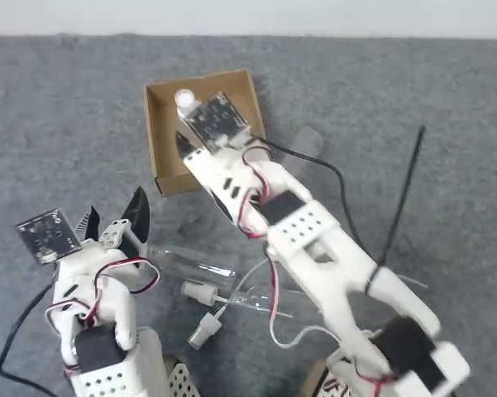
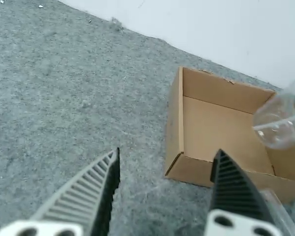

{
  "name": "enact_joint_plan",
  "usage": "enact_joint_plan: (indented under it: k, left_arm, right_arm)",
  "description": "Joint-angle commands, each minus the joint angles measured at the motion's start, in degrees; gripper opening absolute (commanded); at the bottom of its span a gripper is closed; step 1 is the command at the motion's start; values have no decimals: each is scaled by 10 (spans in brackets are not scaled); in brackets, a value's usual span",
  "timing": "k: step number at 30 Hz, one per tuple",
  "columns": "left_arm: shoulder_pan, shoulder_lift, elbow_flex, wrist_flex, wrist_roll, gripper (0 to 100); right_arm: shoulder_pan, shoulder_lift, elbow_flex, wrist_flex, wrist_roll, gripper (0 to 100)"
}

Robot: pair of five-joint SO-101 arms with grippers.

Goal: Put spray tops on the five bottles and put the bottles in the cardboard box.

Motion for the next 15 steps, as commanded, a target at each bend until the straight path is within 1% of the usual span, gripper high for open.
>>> enact_joint_plan:
  k: [1, 4, 15]
  left_arm:
    - [-4, -11, -6, -16, -5, 280]
    - [-4, -11, -6, -16, -5, 280]
    - [-1, -11, -6, -15, -5, 280]
  right_arm:
    - [-4, 29, -98, -13, -29, 114]
    - [-4, 81, -149, -10, -43, 114]
    - [-3, 279, -335, -11, -44, 114]
